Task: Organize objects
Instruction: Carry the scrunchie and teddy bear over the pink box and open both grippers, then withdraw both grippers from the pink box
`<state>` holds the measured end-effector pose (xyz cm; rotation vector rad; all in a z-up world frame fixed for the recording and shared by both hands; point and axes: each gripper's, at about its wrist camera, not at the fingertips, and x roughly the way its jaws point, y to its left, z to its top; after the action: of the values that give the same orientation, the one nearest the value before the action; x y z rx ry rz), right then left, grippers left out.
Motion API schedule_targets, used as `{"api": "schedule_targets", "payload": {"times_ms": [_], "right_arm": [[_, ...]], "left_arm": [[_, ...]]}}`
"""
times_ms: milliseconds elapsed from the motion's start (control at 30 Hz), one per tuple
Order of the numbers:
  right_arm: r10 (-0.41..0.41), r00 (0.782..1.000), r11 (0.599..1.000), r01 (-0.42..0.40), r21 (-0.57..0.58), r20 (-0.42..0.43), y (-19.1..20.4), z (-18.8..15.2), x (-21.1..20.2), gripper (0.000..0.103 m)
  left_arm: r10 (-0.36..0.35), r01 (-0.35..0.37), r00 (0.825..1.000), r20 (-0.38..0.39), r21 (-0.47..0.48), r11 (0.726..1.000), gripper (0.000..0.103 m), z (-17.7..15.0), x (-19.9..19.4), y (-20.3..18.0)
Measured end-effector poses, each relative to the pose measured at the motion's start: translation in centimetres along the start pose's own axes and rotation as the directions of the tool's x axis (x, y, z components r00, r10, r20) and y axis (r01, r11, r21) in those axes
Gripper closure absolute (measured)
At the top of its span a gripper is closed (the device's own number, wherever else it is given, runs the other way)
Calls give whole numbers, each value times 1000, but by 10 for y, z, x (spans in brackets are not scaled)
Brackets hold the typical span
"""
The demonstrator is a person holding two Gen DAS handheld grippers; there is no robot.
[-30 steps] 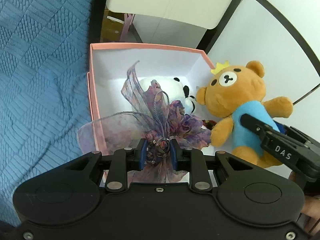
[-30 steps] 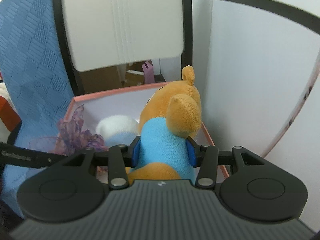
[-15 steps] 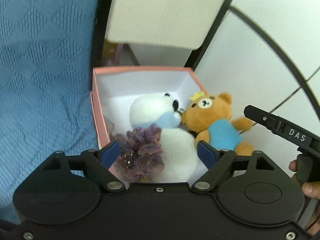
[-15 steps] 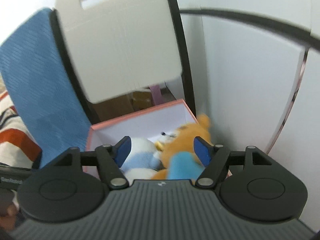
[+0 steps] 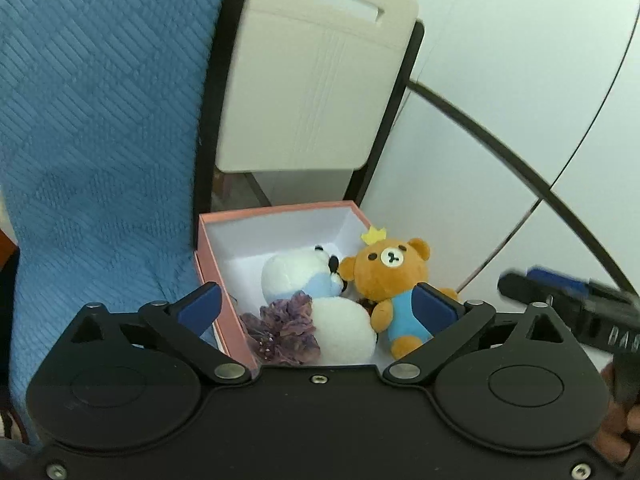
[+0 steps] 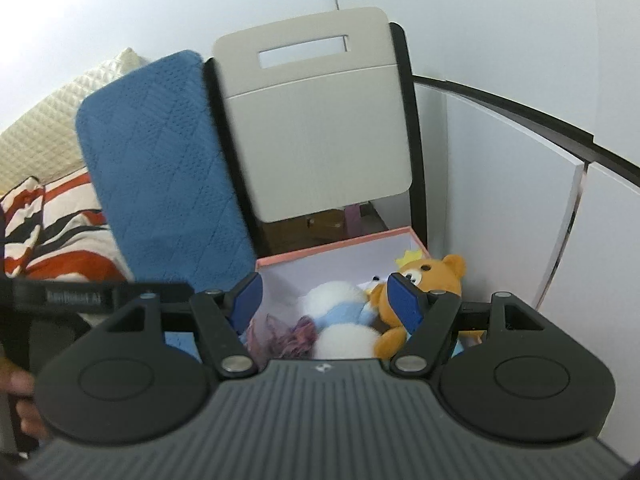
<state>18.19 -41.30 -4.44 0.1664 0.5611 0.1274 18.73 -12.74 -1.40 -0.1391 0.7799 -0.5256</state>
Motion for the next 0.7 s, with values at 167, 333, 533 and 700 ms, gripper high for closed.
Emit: {"api": "schedule_targets", "payload": {"times_ms": [167, 333, 533, 700], "right_arm": [[23, 1000, 1000, -23, -5, -9, 16, -17, -18, 32], [14, 1000, 1000, -14, -7, 9, 25, -32, -25, 32], [10, 1000, 1000, -10, 26, -12, 26, -52, -23, 32], [-11, 1000, 998, 11, 55, -8, 24, -67, -22, 32]], "left_arm": [[20, -20, 999, 42, 3, 1000, 1, -7, -25, 7], [25, -26, 998, 56, 19, 999, 0, -22, -42, 12], [23, -25, 998, 61, 33, 999, 0, -39, -55, 14], [31, -33, 998, 58, 31, 999, 0, -51, -60, 18]]}}
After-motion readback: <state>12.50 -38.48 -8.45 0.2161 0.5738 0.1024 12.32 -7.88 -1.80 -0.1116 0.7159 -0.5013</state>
